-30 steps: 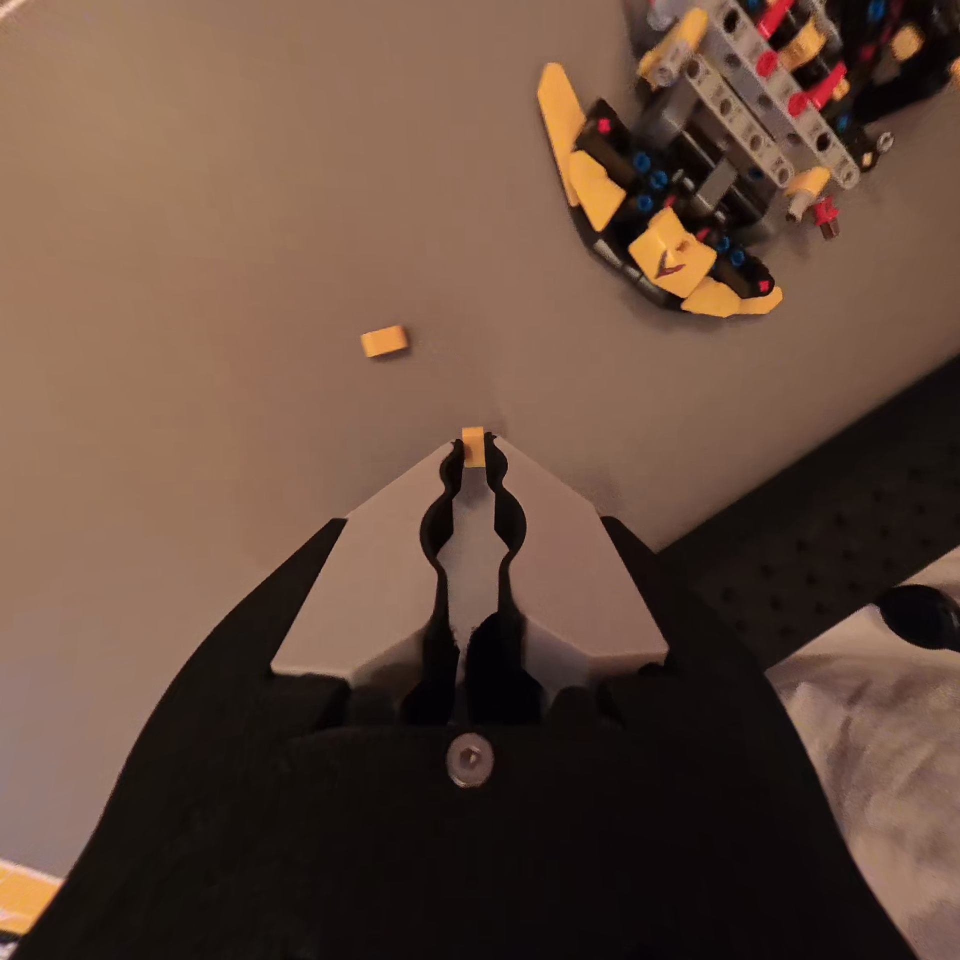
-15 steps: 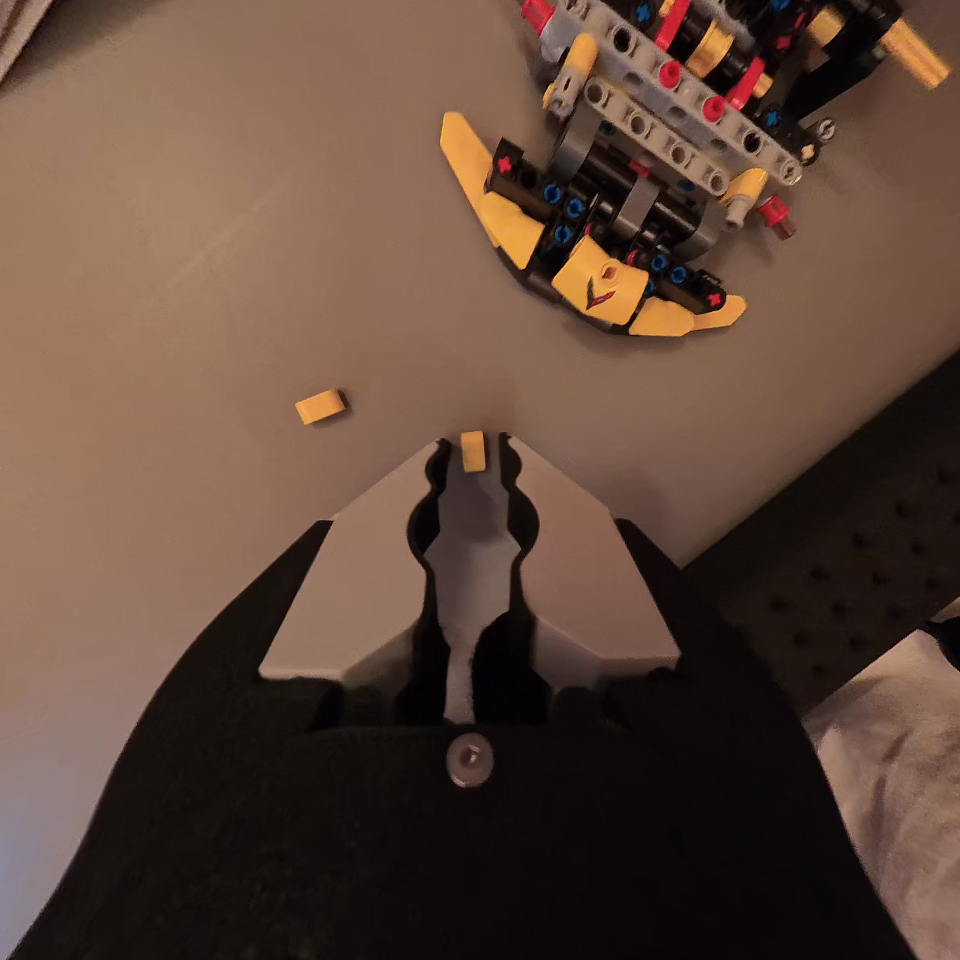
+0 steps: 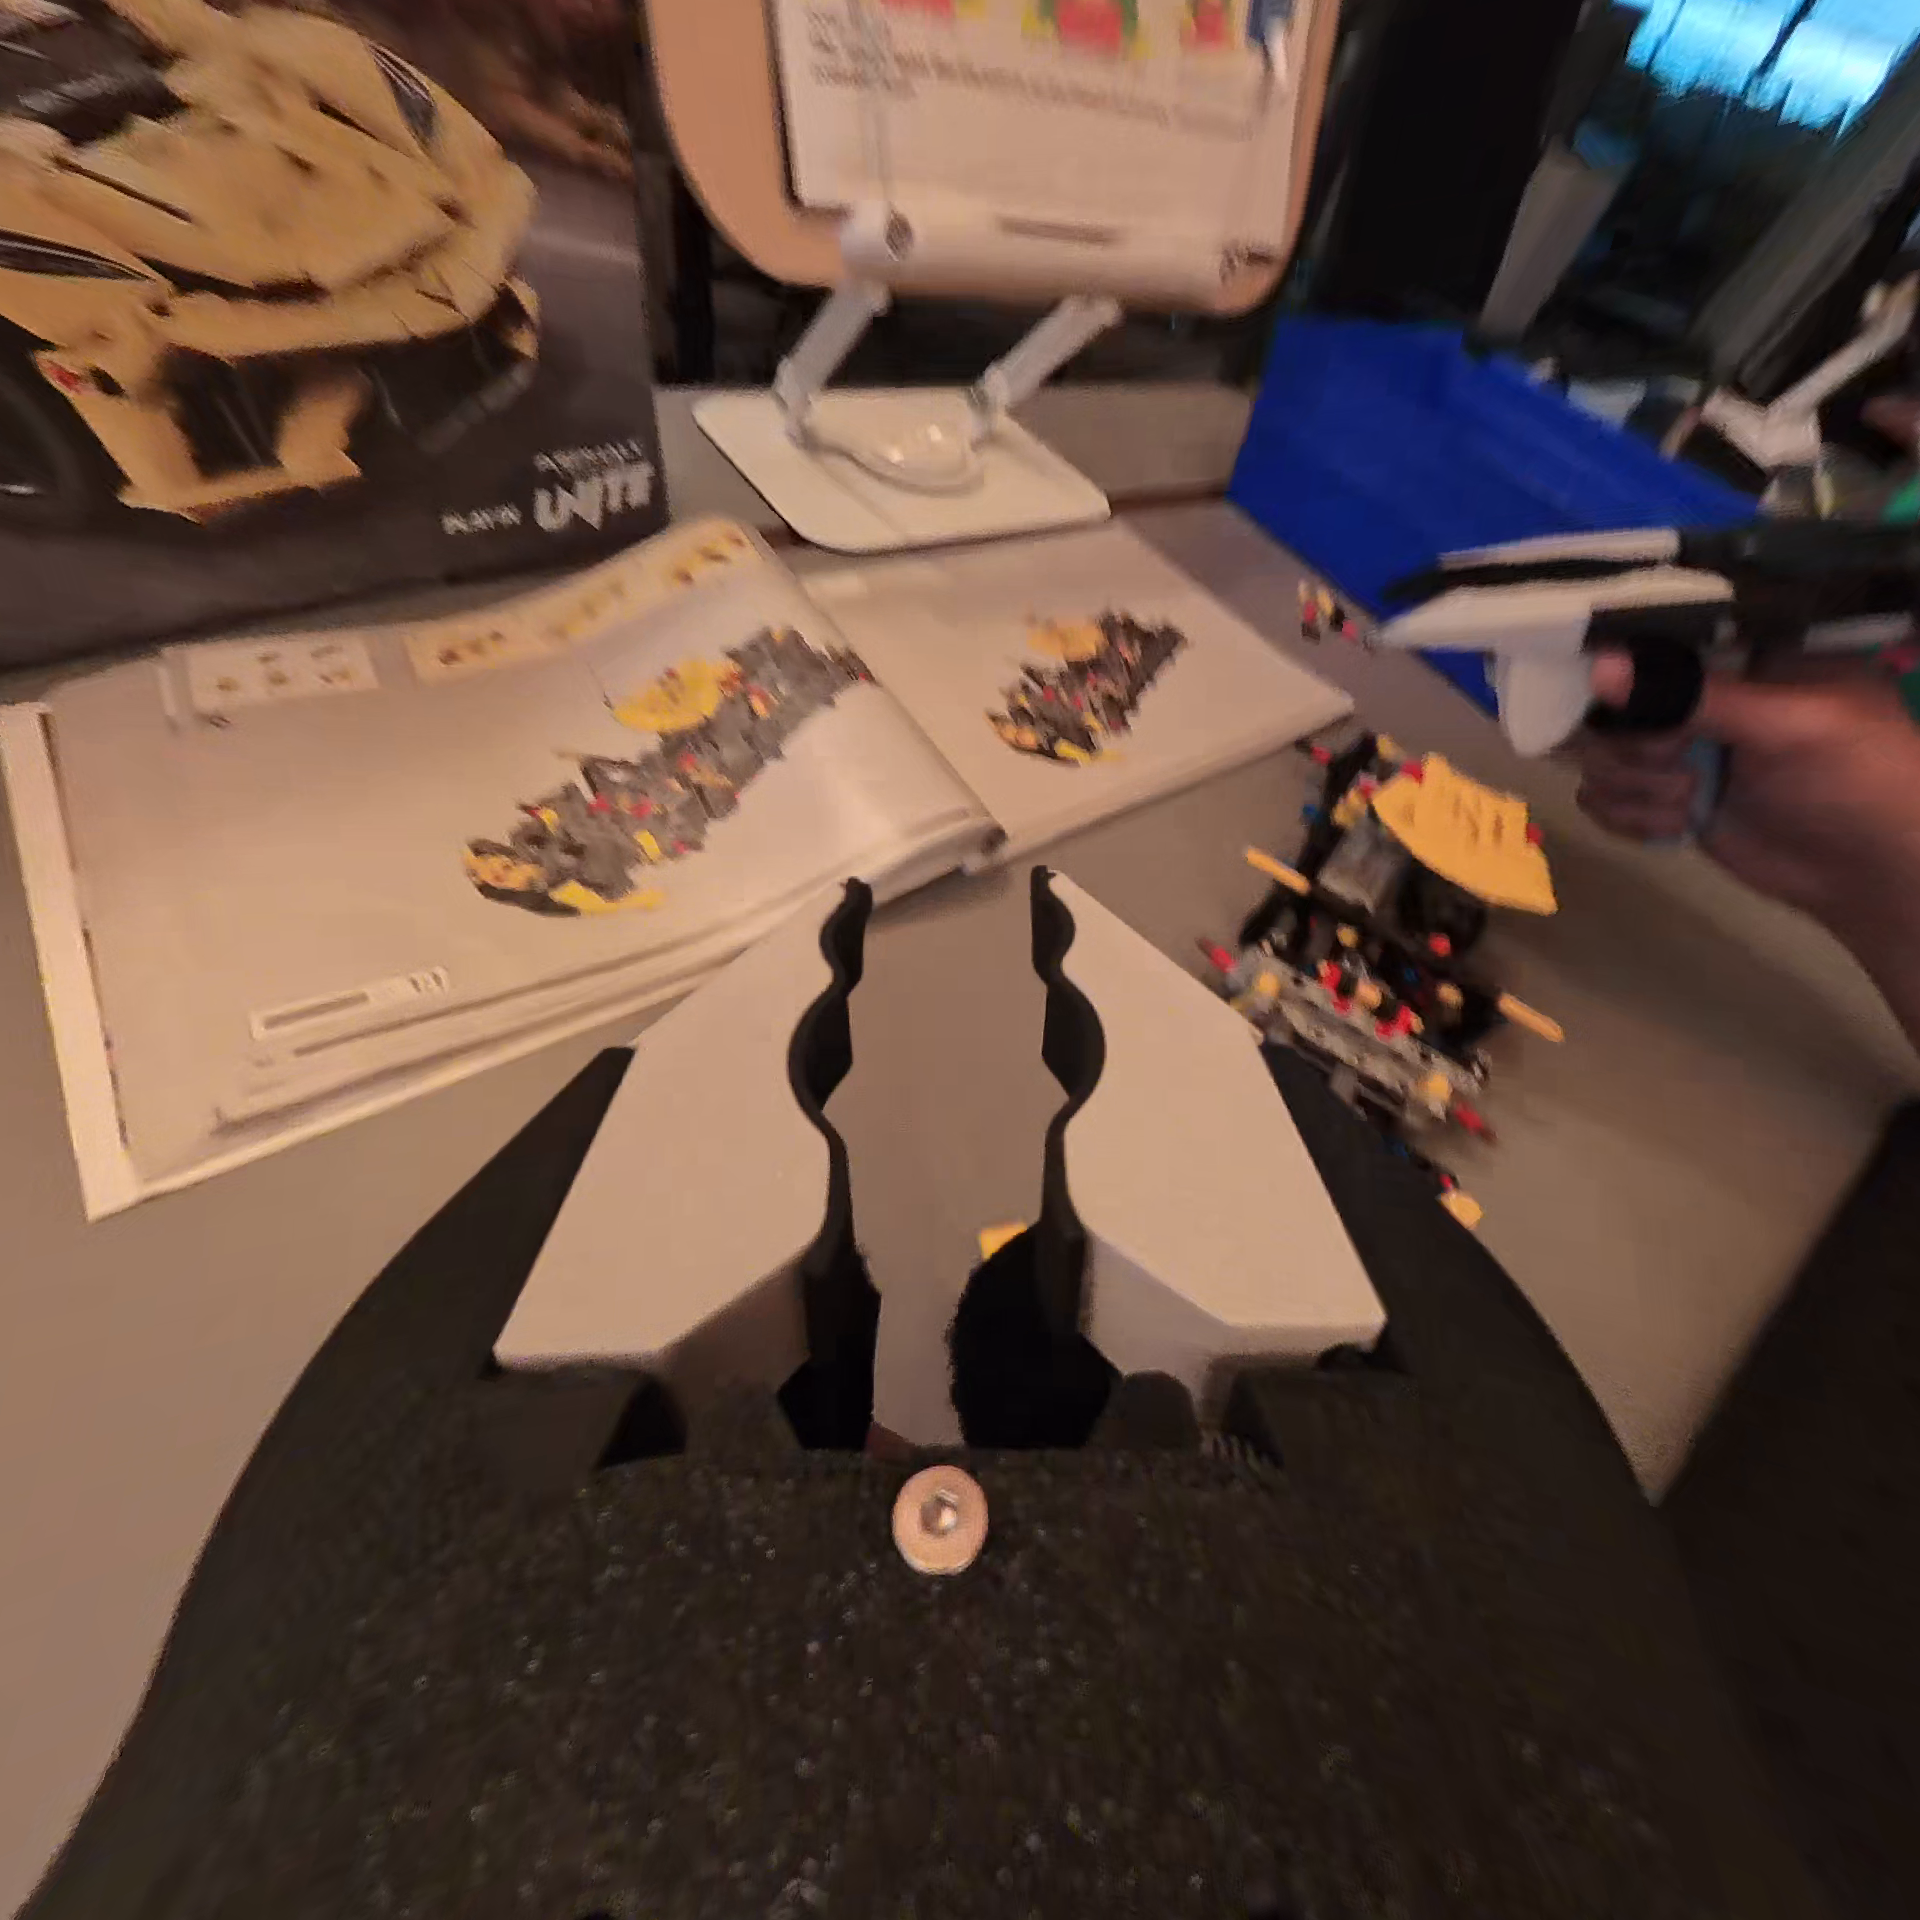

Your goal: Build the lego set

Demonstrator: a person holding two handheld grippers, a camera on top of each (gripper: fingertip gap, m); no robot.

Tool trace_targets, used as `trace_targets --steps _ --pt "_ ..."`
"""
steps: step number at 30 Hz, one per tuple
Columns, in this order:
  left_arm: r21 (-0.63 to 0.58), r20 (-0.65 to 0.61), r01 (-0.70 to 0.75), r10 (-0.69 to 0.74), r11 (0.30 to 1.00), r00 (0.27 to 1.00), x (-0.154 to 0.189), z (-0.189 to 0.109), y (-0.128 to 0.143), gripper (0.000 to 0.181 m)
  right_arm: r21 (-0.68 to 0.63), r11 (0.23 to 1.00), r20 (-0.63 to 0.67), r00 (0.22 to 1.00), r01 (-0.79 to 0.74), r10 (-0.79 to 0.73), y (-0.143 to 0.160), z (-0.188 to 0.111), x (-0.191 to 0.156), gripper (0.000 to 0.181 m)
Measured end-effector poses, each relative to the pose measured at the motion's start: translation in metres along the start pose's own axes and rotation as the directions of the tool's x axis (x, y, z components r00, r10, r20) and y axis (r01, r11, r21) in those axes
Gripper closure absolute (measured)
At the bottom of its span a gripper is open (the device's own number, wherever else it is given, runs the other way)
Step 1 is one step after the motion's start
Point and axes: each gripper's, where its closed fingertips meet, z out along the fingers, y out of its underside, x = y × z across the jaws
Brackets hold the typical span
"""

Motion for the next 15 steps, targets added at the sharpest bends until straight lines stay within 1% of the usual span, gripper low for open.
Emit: trace_targets --steps 2,5,6,8,9,11,13,15 --pt "0.054 -0.016 0.076 -0.075 0.996 0.997 -0.016 0.004 -0.011 0.149 0.009 1.0 0.006 1.0 -0.016 0.016 -0.001 0.0 0.001 0.136" --pt "0.055 -0.083 0.174 -0.17 0.983 0.982 -0.021 0.003 -0.015 0.149 0.022 1.0 0.003 1.0 -0.022 0.022 -0.002 -0.001 0.001 0.136" --pt "0.047 -0.089 0.18 -0.175 0.983 0.98 -0.021 0.001 -0.014 0.149 0.027 0.999 0.002 1.0 -0.019 0.019 -0.003 -0.001 0.001 0.136" --pt "0.007 -0.092 0.141 -0.14 0.99 0.986 -0.013 -0.006 -0.006 0.149 0.032 0.999 -0.003 1.0 -0.008 0.008 -0.005 -0.001 0.0 0.136" --pt "-0.029 -0.084 0.11 -0.112 0.994 0.99 -0.009 -0.009 0.002 0.149 0.032 0.999 -0.01 1.0 0.0 0.0 -0.005 -0.001 0.0 0.137" --pt "-0.142 -0.099 0.044 -0.058 0.989 0.993 0.005 -0.016 0.029 0.149 0.033 0.999 -0.031 0.999 0.015 -0.014 -0.004 -0.001 0.003 0.137" --pt "-0.241 -0.124 0.001 -0.032 0.971 0.992 0.021 -0.022 0.058 0.149 0.038 0.999 -0.041 0.999 0.018 -0.016 -0.004 -0.001 0.005 0.137" --pt "-0.307 -0.153 -0.048 0.001 0.951 0.988 0.036 -0.025 0.081 0.149 0.045 0.999 -0.045 0.999 0.012 -0.01 -0.004 -0.002 0.007 0.138"
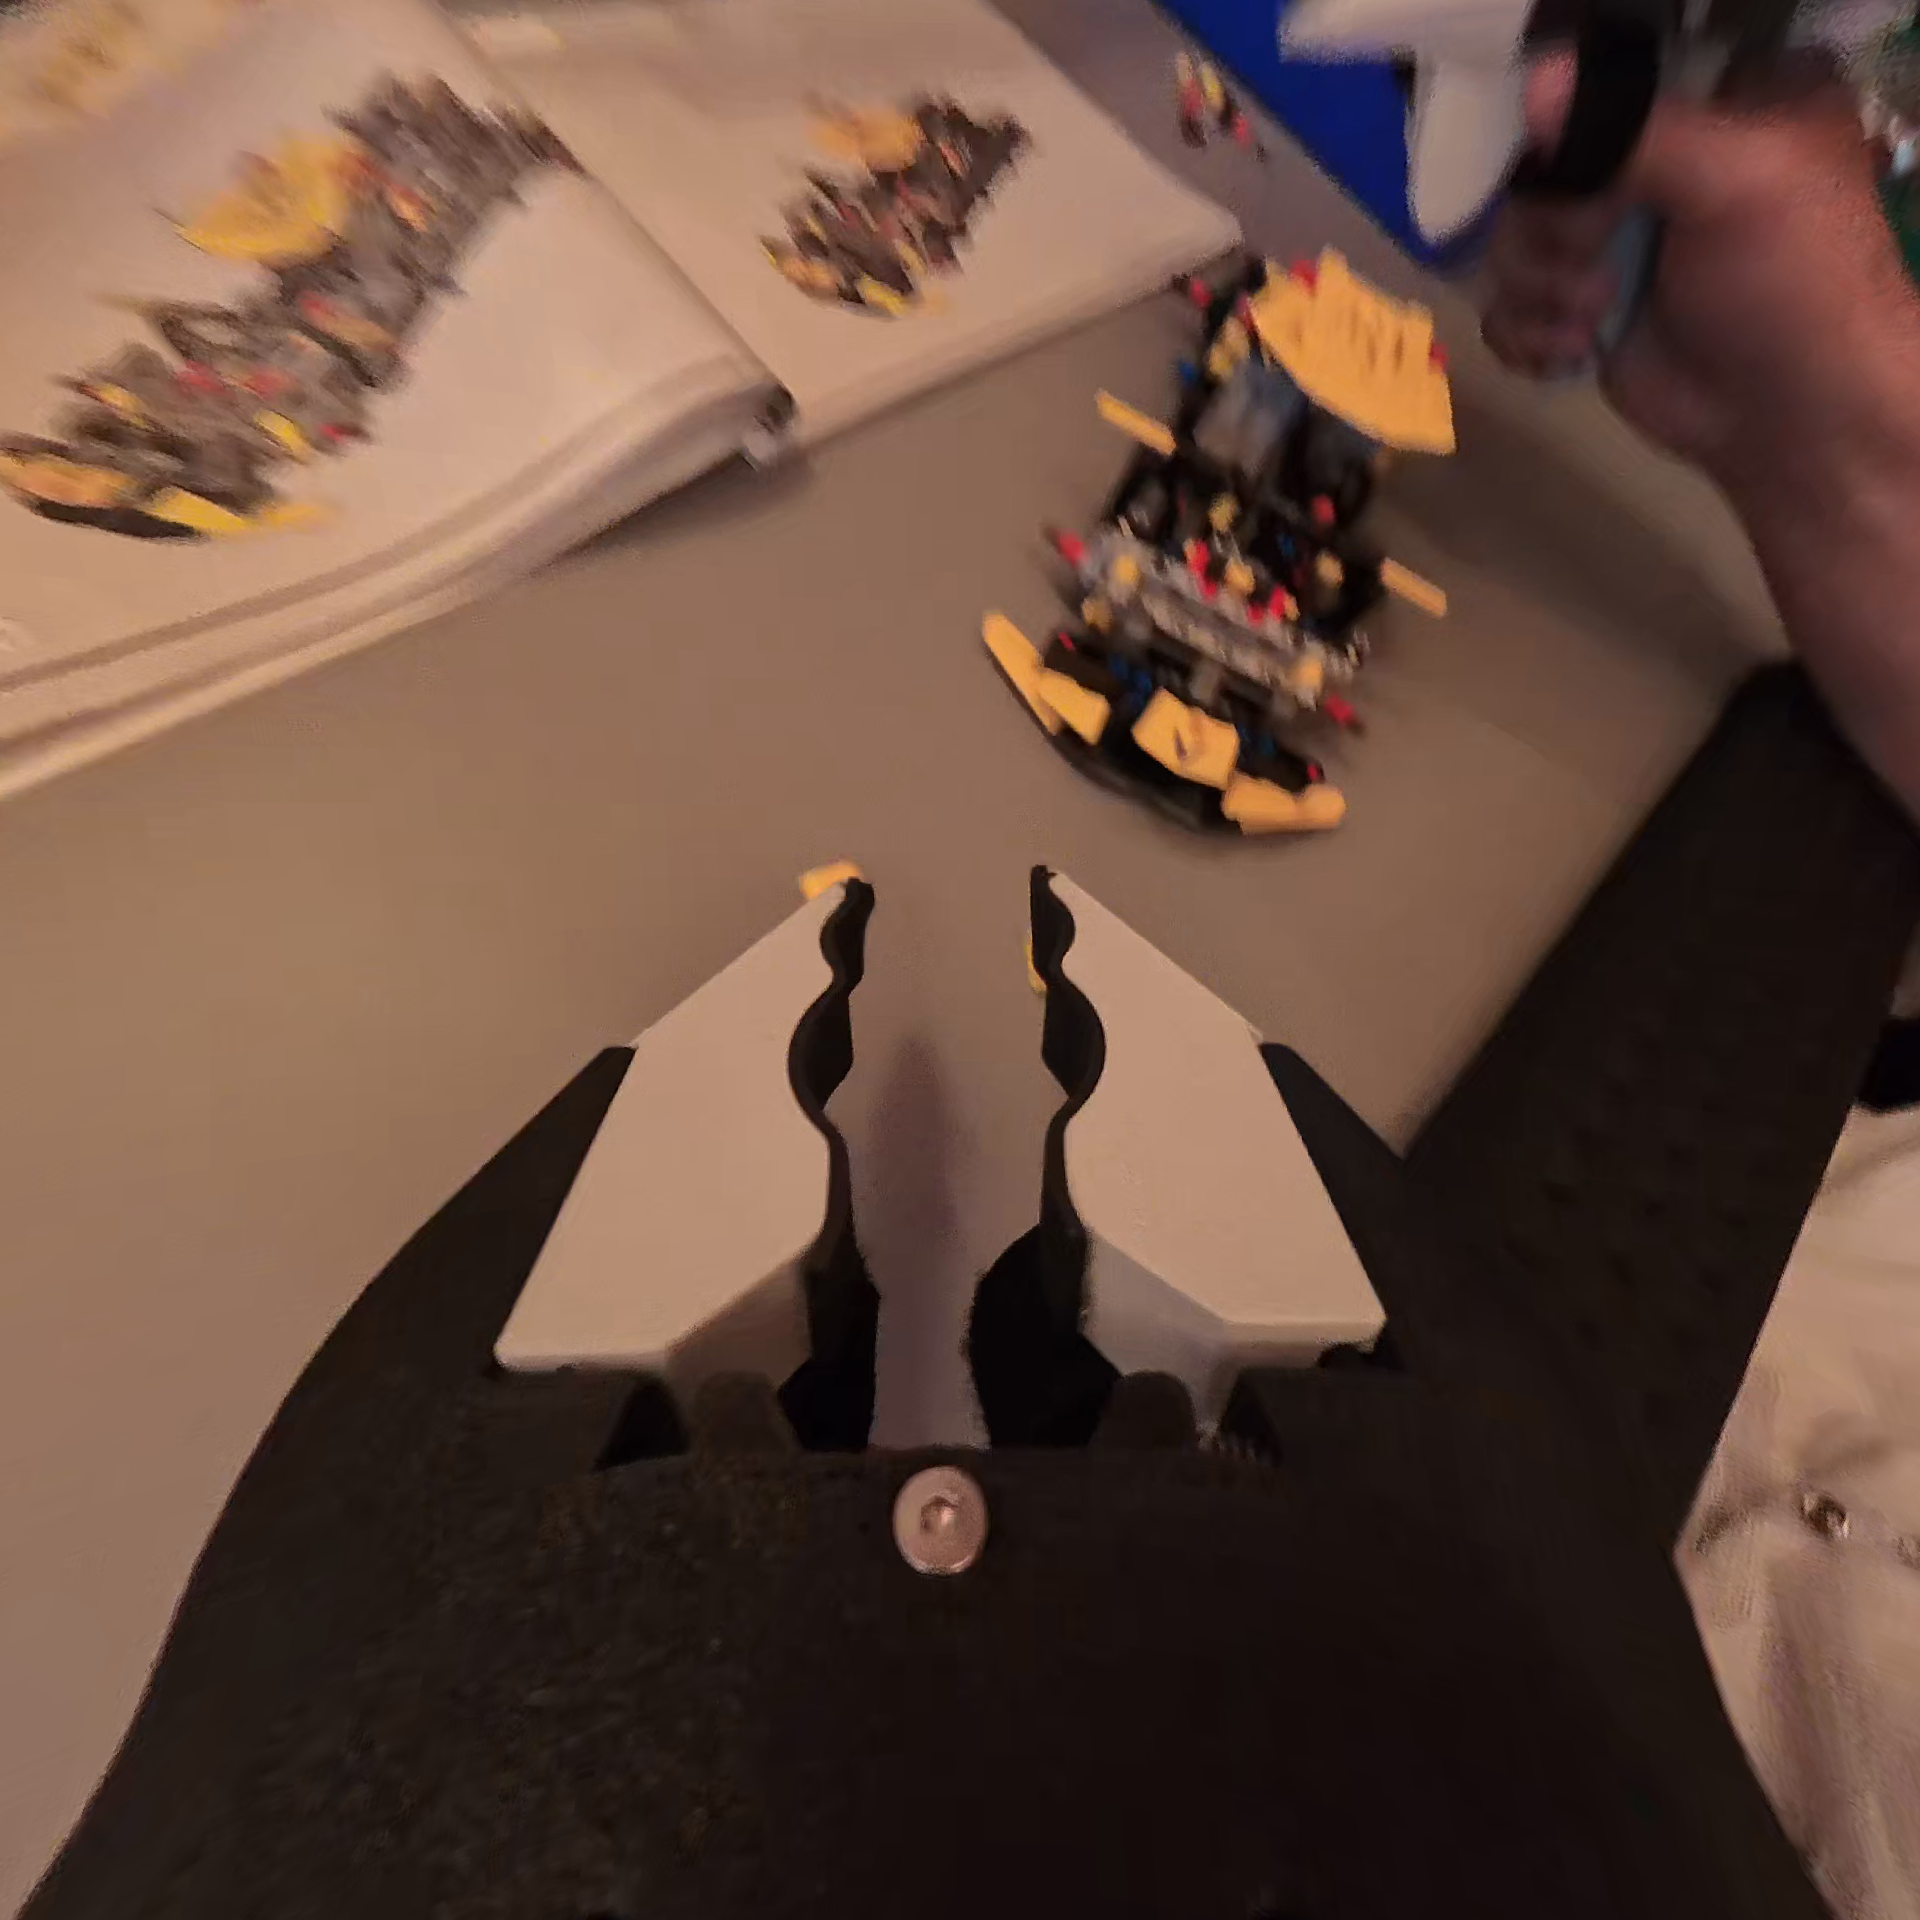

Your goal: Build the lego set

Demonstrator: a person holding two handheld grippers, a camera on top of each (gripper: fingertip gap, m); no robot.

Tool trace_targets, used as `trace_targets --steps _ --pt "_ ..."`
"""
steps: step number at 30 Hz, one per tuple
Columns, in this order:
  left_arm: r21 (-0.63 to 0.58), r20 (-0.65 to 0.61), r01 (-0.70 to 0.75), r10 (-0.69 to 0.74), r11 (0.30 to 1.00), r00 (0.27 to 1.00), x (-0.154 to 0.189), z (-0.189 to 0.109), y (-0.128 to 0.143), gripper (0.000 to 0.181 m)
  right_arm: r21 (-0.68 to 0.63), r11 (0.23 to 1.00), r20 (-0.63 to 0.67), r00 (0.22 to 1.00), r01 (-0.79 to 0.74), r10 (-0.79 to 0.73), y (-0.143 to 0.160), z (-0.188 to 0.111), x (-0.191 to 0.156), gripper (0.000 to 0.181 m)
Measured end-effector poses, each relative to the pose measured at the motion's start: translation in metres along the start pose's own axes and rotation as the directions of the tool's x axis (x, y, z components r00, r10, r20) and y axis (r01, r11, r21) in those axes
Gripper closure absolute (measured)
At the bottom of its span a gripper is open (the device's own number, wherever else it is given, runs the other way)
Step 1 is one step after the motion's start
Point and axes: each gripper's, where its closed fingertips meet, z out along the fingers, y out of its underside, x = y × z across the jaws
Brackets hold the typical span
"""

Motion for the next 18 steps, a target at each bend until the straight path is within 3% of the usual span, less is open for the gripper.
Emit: trace_targets --steps 4,8,11,15,18 --pt "-0.154 -0.011 -0.111 0.111 0.982 0.994 0.02 0.015 0.035 0.149 0.014 1.0 -0.001 1.0 -0.005 0.005 -0.002 -0.001 0.001 0.139" --pt "-0.231 0.054 -0.197 0.215 0.953 0.975 0.02 0.028 0.047 0.149 0.04 0.999 0.008 1.0 0.0 0.0 -0.008 -0.004 -0.003 0.14" --pt "-0.242 0.08 -0.205 0.23 0.948 0.97 0.02 0.034 0.049 0.15 0.05 0.999 0.012 1.0 0.017 -0.018 -0.011 -0.005 -0.008 0.14" --pt "-0.215 0.077 -0.186 0.206 0.959 0.975 0.022 0.035 0.045 0.181 0.059 0.998 0.015 0.999 0.028 -0.029 -0.013 -0.006 -0.009 0.141" --pt "-0.155 -0.004 -0.18 0.182 0.971 0.983 0.036 0.036 0.035 0.181 0.078 0.997 0.028 0.999 0.027 -0.029 -0.016 -0.008 -0.01 0.141"
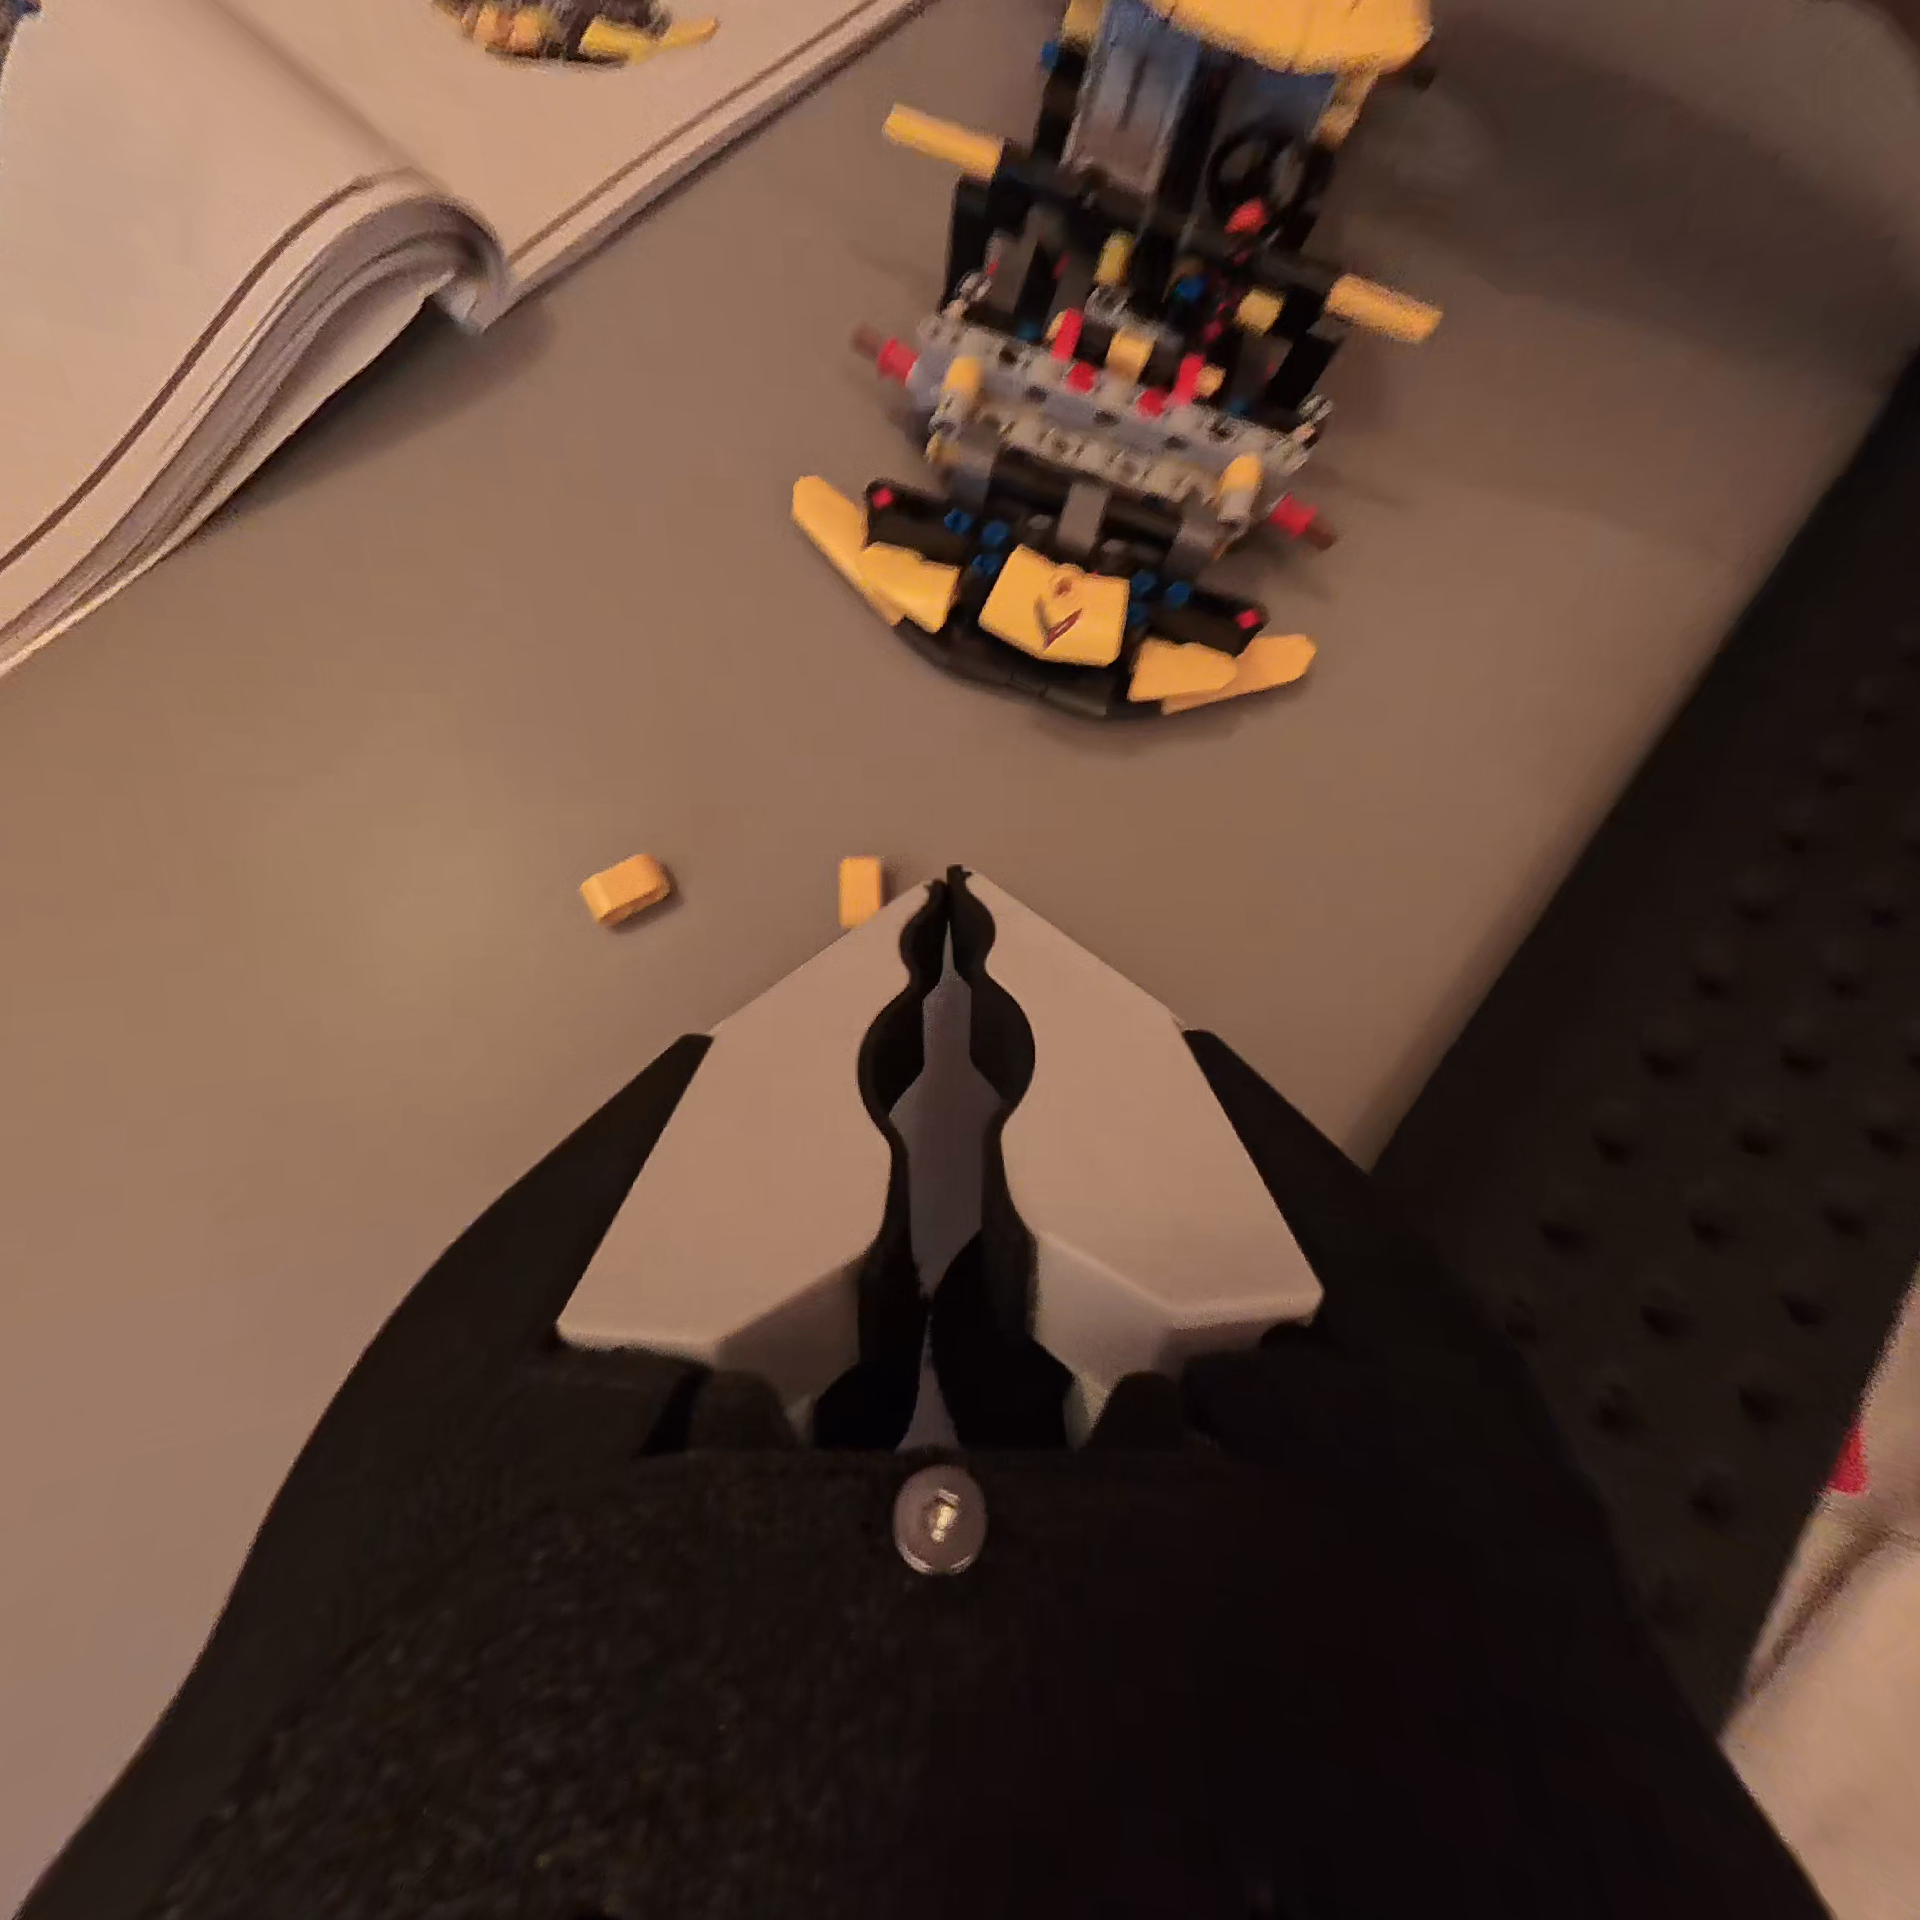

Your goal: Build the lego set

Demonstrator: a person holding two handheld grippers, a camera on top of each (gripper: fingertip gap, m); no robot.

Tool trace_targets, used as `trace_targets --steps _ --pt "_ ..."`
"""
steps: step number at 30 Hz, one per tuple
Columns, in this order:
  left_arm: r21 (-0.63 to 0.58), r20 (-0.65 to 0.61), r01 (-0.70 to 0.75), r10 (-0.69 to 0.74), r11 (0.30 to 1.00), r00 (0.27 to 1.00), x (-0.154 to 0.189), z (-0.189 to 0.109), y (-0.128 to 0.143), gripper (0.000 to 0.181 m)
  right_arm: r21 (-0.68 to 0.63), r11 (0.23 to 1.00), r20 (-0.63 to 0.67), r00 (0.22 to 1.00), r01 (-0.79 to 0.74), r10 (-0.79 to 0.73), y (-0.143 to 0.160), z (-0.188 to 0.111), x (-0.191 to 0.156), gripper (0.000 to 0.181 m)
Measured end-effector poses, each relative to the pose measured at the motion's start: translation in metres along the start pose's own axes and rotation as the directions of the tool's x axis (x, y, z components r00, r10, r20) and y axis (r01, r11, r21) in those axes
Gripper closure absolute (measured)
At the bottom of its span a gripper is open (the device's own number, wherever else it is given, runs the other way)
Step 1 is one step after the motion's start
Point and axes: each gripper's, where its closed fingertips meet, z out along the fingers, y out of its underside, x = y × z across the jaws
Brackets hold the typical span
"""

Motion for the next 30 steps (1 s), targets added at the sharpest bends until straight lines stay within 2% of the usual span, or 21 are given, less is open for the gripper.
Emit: trace_targets --steps 3,7,9,12,14,16,18,20,21,26,30 --pt "0.066 -0.082 -0.008 0.014 0.998 0.997 0.017 -0.006 -0.024 0.181 0.066 0.998 0.054 0.999 -0.011 0.008 -0.011 -0.007 -0.006 0.14" --pt "0.172 -0.07 -0.161 0.175 0.972 0.982 0.046 -0.013 -0.077 0.181 0.188 0.978 0.316 0.949 -0.088 0.025 -0.032 -0.044 -0.044 0.143" --pt "0.22 -0.043 -0.241 0.257 0.945 0.965 0.062 -0.007 -0.104 0.181 0.182 0.981 0.432 0.901 -0.064 -0.021 -0.025 -0.069 -0.065 0.143" --pt "0.227 0.036 -0.351 0.352 0.909 0.935 0.076 0.021 -0.128 0.181 0.112 0.992 0.478 0.878 -0.05 -0.01 0.0 -0.094 -0.07 0.145" --pt "0.232 0.072 -0.405 0.4 0.884 0.914 0.085 0.04 -0.136 0.181 0.075 0.991 0.501 0.863 -0.111 0.059 0.01 -0.11 -0.068 0.145" --pt "0.218 0.1 -0.45 0.439 0.866 0.893 0.091 0.056 -0.137 0.181 0.017 0.971 0.509 0.838 -0.239 0.198 0.016 -0.121 -0.066 0.15" --pt "0.209 0.135 -0.496 0.477 0.843 0.868 0.097 0.066 -0.138 0.181 -0.083 0.918 0.552 0.749 -0.388 0.367 0.024 -0.126 -0.078 0.156" --pt "0.215 0.17 -0.534 0.507 0.818 0.845 0.102 0.07 -0.14 0.181 -0.234 0.861 0.603 0.627 -0.452 0.493 0.036 -0.13 -0.099 0.155" --pt "0.216 0.18 -0.548 0.518 0.808 0.836 0.104 0.07 -0.141 0.181 -0.286 0.836 0.59 0.602 -0.468 0.538 0.042 -0.128 -0.104 0.155" --pt "0.283 0.19 -0.563 0.53 0.776 0.826 0.117 0.066 -0.15 0.181 -0.325 0.762 0.512 0.573 -0.561 0.64 0.052 -0.108 -0.101 0.15" --pt "0.323 0.221 -0.565 0.52 0.759 0.825 0.119 0.059 -0.154 0.181 -0.384 0.673 0.548 0.431 -0.632 0.717 0.053 -0.108 -0.108 0.15"
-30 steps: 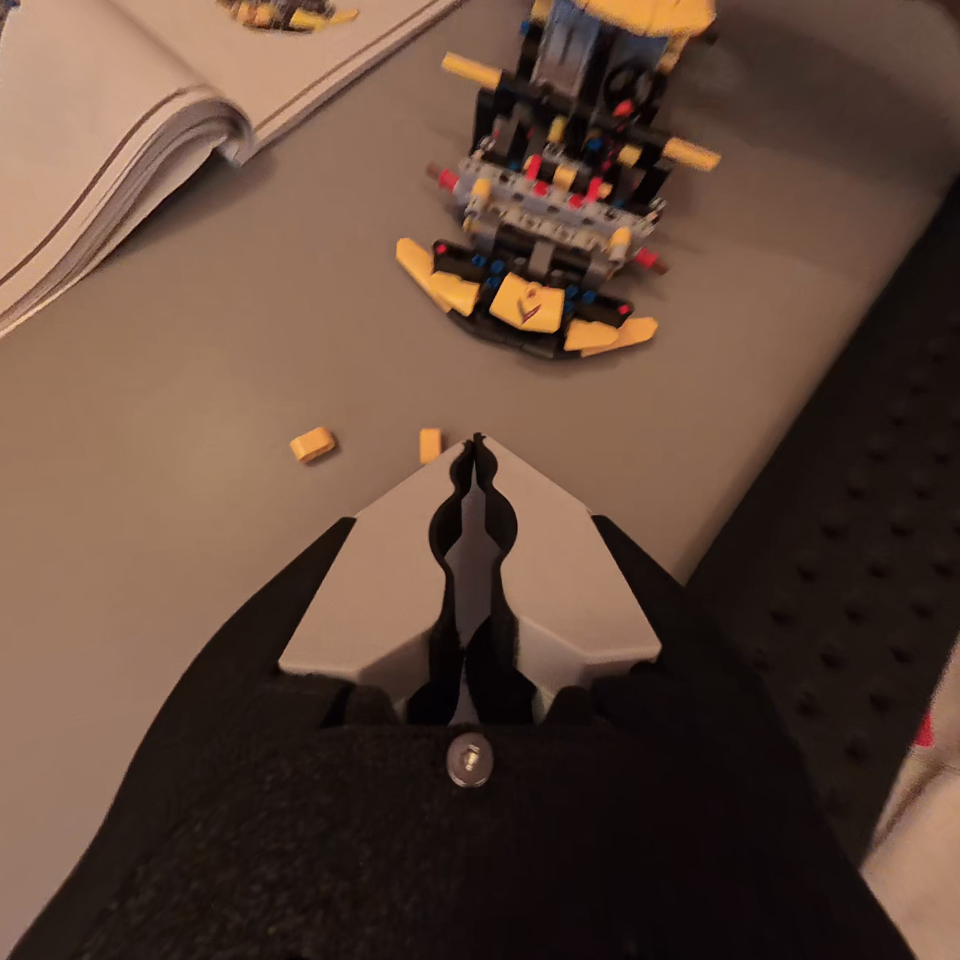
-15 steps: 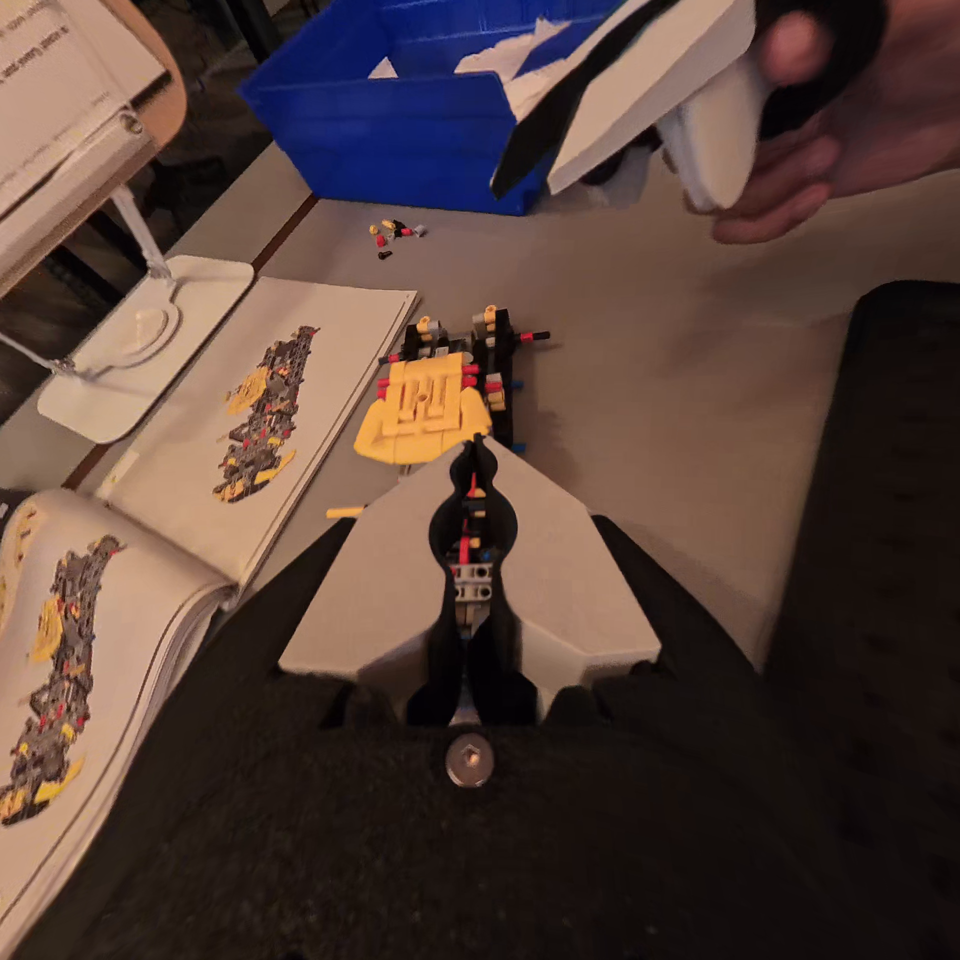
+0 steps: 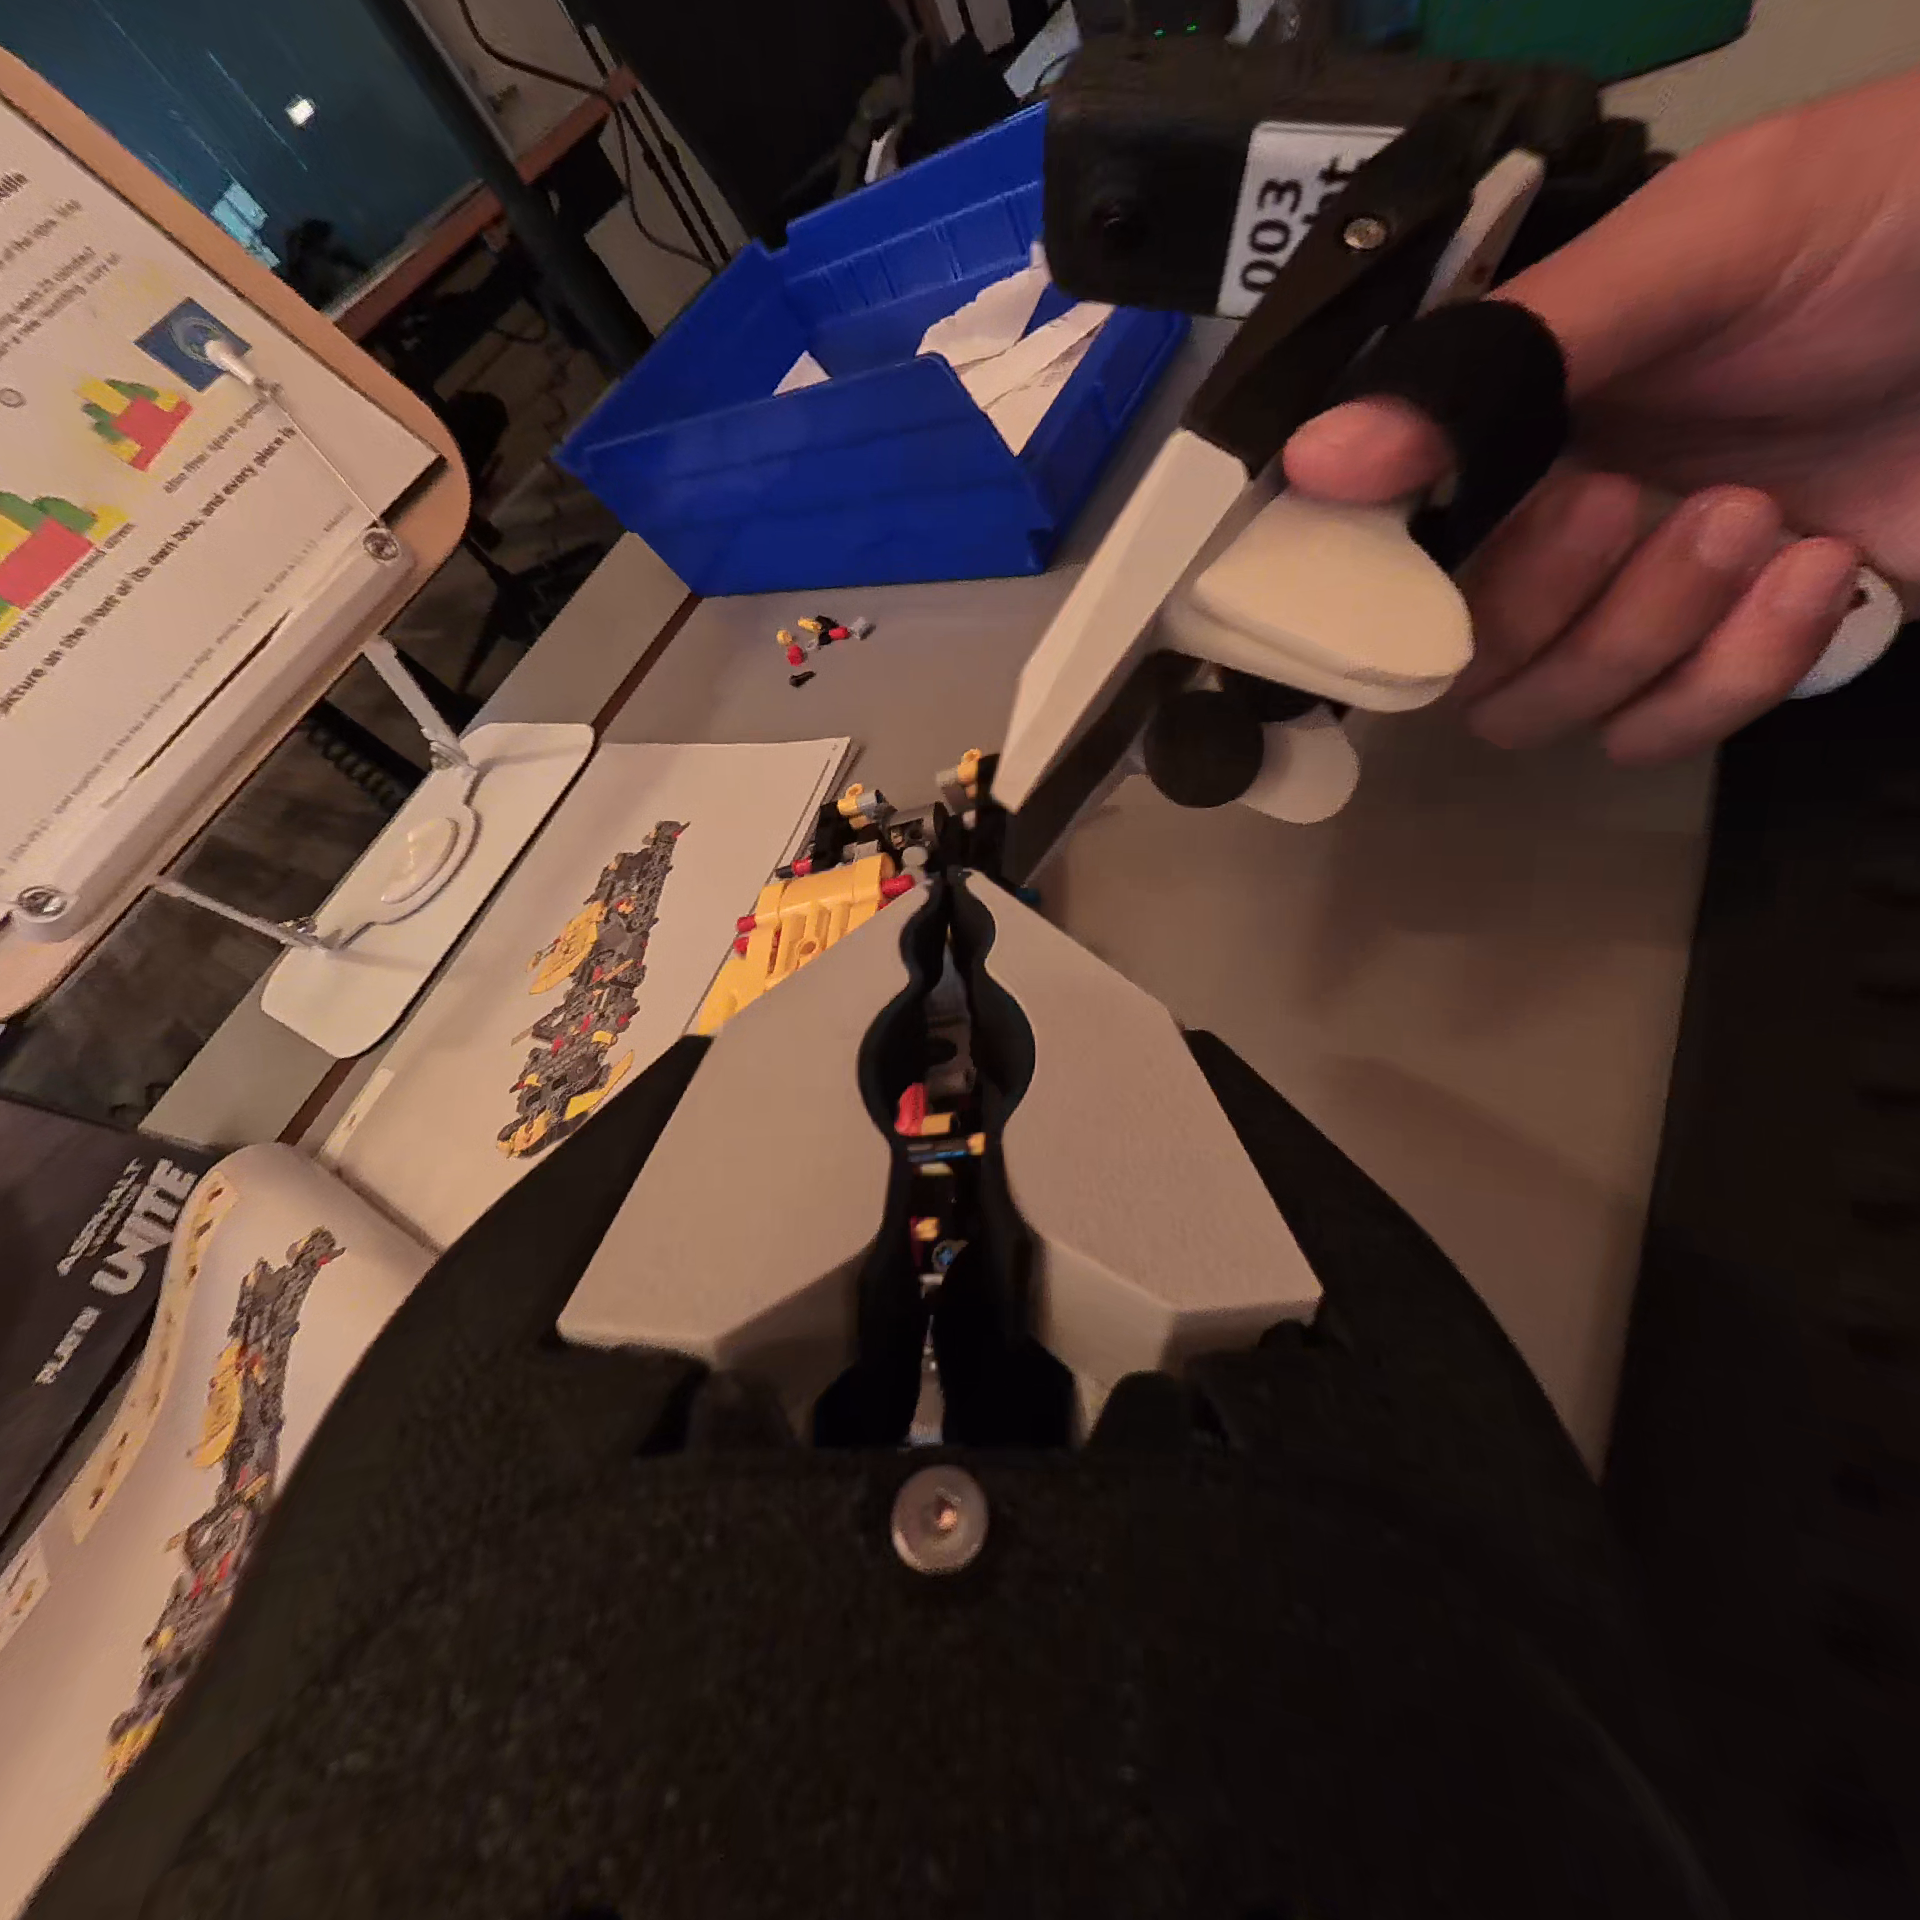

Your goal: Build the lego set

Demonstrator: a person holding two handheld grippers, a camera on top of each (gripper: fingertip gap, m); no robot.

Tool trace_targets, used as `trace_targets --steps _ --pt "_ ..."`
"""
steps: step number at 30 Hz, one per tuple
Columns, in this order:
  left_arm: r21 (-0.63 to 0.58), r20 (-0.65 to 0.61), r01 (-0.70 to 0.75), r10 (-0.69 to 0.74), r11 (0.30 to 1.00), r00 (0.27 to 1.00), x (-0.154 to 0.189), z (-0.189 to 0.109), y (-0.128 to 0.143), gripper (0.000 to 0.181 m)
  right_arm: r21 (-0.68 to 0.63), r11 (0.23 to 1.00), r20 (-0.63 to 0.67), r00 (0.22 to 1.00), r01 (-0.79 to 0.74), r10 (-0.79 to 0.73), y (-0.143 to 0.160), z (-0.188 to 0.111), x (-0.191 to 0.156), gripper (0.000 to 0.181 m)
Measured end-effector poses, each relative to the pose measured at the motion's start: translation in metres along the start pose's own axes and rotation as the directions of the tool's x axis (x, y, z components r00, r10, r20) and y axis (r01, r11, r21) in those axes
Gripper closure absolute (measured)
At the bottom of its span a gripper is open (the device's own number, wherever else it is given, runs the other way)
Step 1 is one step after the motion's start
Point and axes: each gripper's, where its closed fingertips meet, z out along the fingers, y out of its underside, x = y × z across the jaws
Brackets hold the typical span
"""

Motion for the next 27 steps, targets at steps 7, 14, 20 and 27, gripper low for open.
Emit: trace_targets --steps 7,14,20,27 --pt "-0.222 0.162 0.258 -0.225 0.94 0.961 -0.064 -0.102 0.089 0.181 -0.04 0.91 -0.115 0.903 0.413 -0.415 0.014 0.025 -0.012 0.152" --pt "-0.207 0.104 0.511 -0.501 0.834 0.859 -0.055 -0.157 0.141 0.181 0.075 0.866 -0.086 0.868 0.495 -0.489 0.007 0.033 -0.018 0.151" --pt "-0.401 0.174 0.376 -0.333 0.836 0.927 -0.047 -0.124 0.179 0.155 0.073 0.869 -0.118 0.869 0.49 -0.48 0.005 0.03 -0.01 0.151" --pt "-0.417 0.125 0.445 -0.435 0.792 0.892 -0.044 -0.113 0.187 0.169 0.056 0.867 -0.12 0.866 0.495 -0.486 0.008 0.033 -0.009 0.151"
